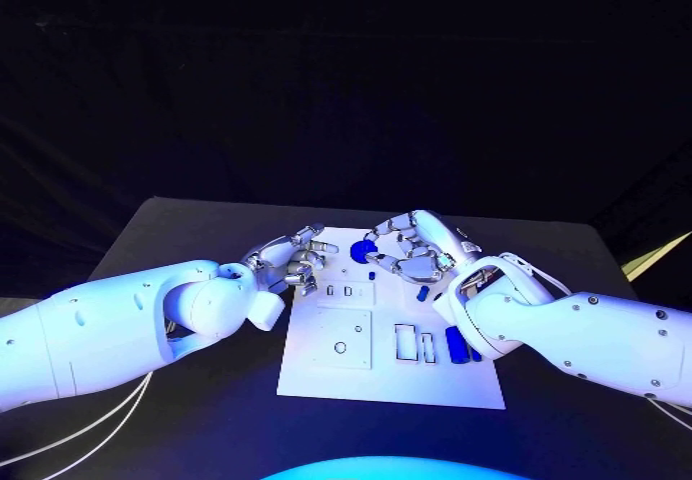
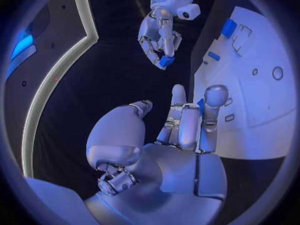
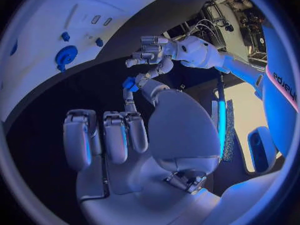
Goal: Assemble the parts on the task board
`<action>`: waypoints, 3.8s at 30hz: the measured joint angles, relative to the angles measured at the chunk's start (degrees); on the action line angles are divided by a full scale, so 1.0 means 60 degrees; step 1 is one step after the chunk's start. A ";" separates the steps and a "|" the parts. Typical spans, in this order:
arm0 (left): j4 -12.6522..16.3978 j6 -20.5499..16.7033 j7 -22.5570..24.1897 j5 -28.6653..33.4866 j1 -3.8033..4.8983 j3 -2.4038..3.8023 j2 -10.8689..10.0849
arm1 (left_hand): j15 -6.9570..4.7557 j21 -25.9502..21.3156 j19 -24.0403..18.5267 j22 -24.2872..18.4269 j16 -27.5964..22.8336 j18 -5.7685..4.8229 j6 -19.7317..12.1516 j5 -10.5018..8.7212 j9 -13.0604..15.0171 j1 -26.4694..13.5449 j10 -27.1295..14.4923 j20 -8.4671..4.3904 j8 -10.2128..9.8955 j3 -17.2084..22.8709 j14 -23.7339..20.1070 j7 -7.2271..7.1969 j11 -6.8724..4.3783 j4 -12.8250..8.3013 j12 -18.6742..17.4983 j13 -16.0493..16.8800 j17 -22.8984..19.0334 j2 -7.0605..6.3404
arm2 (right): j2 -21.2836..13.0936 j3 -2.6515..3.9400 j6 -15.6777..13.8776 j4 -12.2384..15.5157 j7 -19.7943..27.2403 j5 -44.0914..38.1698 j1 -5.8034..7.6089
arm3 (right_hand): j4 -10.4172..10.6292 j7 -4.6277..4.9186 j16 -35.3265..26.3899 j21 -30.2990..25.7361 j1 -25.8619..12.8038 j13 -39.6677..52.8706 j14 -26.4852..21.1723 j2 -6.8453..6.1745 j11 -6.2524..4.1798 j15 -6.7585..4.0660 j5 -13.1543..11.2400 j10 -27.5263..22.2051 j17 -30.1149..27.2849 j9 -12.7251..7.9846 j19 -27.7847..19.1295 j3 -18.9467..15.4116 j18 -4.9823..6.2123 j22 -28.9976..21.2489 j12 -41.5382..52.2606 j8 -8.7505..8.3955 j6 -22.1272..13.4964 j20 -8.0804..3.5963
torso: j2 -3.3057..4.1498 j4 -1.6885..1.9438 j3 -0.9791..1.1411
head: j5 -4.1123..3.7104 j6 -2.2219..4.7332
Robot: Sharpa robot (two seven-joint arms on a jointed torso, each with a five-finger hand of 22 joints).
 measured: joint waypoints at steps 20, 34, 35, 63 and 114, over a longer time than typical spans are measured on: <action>-0.0274 0.1032 0.0156 0.1001 -0.0427 0.0020 0.0868 | -0.0018 0.1487 0.0712 0.1940 0.0701 -0.0516 0.0135 -0.0160 -0.0340 -0.1343 0.1176 -0.0051 -0.0182 -0.0618 0.0255 -0.0035 -0.0083 -0.0040 0.1405 0.2070 0.0672 0.0760 | -0.0039 -0.0002 -0.0229 0.0362 0.0352 0.0428 -0.0184 | 0.0000 0.0000 0.0000 0.0000 0.0000 0.0000 0.0000 0.0000 0.0000 0.0000 0.0000 0.0000 0.0000 0.0000 0.0000 0.0000 -0.0057 0.0000 0.0000 0.0000 0.0000 0.0000 | -0.0038 -0.0045 0.0019 | 0.0074 0.0042; -0.0266 0.1381 0.0264 0.1237 -0.0431 0.0034 0.0951 | -0.0019 0.1747 0.0849 0.2321 0.0774 -0.0518 0.0496 -0.0160 -0.0468 -0.1662 0.1430 -0.0052 -0.0182 -0.0619 0.0256 -0.0085 -0.0103 -0.0040 0.1625 0.2555 0.0672 0.1079 | 0.0079 -0.0004 -0.0212 0.0321 0.0381 0.0467 -0.0240 | 0.0000 0.0000 0.0000 0.0000 0.0000 0.0000 0.0000 0.0000 0.0000 0.0000 0.0000 0.0000 0.0000 0.0000 0.0000 0.0000 -0.0058 0.0000 0.0000 0.0000 0.0000 0.0000 | -0.0015 -0.0041 0.0017 | 0.0030 0.0058; -0.0266 0.1398 0.0272 0.1248 -0.0431 0.0034 0.0945 | -0.0044 0.1851 0.0851 0.2384 0.0776 -0.0519 0.0499 -0.0160 -0.0468 -0.1663 0.1434 -0.0054 -0.0180 -0.0619 0.0281 -0.0088 -0.0105 -0.0040 0.1628 0.2599 0.0672 0.1080 | 0.0080 -0.0004 -0.0211 0.0312 0.0382 0.0468 -0.0241 | 0.0000 0.0000 0.0000 0.0000 0.0000 0.0000 0.0000 0.0000 0.0000 0.0000 0.0000 0.0000 0.0000 0.0000 0.0000 0.0000 -0.0057 0.0000 0.0000 0.0000 0.0000 0.0000 | -0.0011 -0.0042 0.0017 | 0.0027 0.0058; -0.0313 0.1726 0.0219 0.1293 -0.0432 0.0035 0.0806 | -0.0155 0.2190 0.1022 0.2970 0.0997 -0.0523 0.1504 -0.0159 -0.0395 -0.1951 0.1979 -0.0223 -0.0174 -0.0620 0.0383 -0.0307 -0.0307 -0.0040 0.1767 0.3302 0.0673 0.1370 | 0.0104 0.0000 -0.0206 0.0226 0.0465 0.0481 -0.0249 | 0.0000 0.0000 0.0000 0.0000 0.0000 0.0000 0.0000 0.0000 0.0000 0.0000 -0.0088 0.0000 0.0000 0.0000 0.0000 0.0000 -0.0057 0.0000 0.0000 0.0000 0.0000 0.0000 | 0.0018 -0.0040 0.0018 | -0.0038 0.0029; -0.0359 0.1485 0.0109 0.1164 -0.0431 0.0046 0.0652 | -0.0165 0.2298 0.1305 0.3002 0.0997 -0.0524 0.1120 -0.0159 -0.0193 -0.1805 0.2150 -0.0204 -0.0517 -0.0620 0.0367 -0.0136 -0.0267 -0.0041 0.1765 0.3374 0.0673 0.1512 | 0.0057 -0.0003 -0.0356 0.0229 0.0547 0.0495 -0.0301 | -0.0001 0.0000 0.0000 0.0000 0.0000 0.0000 0.0000 0.0000 -0.0001 0.0001 -0.0088 0.0000 0.0000 0.0000 0.0000 0.0001 -0.0057 0.0000 0.0000 0.0000 0.0000 0.0000 | 0.0038 -0.0038 0.0009 | -0.0038 0.0027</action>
